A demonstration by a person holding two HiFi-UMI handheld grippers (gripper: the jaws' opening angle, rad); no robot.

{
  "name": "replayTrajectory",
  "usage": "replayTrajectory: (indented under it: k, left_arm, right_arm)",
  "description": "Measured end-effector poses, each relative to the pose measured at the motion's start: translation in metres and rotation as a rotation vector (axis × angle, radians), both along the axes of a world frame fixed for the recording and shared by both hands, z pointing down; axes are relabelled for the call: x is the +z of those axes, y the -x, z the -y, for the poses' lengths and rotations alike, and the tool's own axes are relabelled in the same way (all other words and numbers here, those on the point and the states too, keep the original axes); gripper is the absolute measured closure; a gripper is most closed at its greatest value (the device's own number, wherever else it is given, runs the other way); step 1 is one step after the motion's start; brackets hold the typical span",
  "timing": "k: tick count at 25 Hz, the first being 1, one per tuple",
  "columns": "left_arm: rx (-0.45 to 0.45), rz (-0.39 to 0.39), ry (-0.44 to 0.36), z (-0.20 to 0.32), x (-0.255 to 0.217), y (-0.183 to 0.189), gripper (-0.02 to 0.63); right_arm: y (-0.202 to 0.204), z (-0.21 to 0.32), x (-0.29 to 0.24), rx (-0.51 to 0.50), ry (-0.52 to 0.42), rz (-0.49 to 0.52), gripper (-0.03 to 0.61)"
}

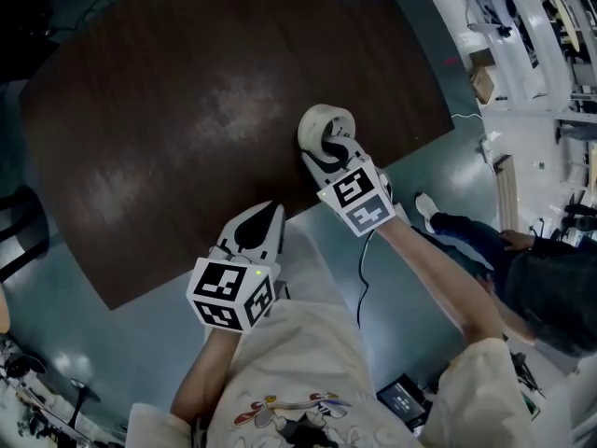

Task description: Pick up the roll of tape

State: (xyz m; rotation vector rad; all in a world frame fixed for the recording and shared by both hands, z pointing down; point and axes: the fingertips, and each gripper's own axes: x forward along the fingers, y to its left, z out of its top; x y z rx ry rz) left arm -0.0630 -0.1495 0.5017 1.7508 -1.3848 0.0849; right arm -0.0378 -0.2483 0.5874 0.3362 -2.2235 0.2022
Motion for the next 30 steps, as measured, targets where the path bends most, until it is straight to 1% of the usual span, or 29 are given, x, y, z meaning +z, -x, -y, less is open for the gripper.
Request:
replayTrajectory:
  k: [7,12,15,20,25,30]
  left_arm:
    - [0.001,0.02,-0.048,-0.003,-0.03,0.008,0.607]
    - [-0.003,0.029,-0.082,-0.003,-0.054,0.008,0.607]
    - [0.006,0.029,-0.111,0.0,-0.069,0.009,0.607]
    - [0.027,0.052,-0.18,-0.005,-0.102,0.007,0.607]
    - [0.026,0.077,-0.235,-0.013,-0.126,0.005,0.607]
    - [0.014,0.097,-0.266,-0.022,-0.142,0.005,0.607]
  right_arm:
    - [0.002,-0.016,-0.069,0.071,0.002,0.196,0.482]
    - [-0.009,-0.026,-0.125,0.136,0.004,0.334,0.48]
    - [-0.017,-0.03,-0.158,0.162,-0.018,0.412,0.48]
    - [-0.037,-0.044,-0.212,0.209,-0.061,0.529,0.479]
    - [-0.064,-0.053,-0.248,0.259,-0.106,0.598,0.477]
    - [-0.093,-0.056,-0.262,0.331,-0.133,0.635,0.479]
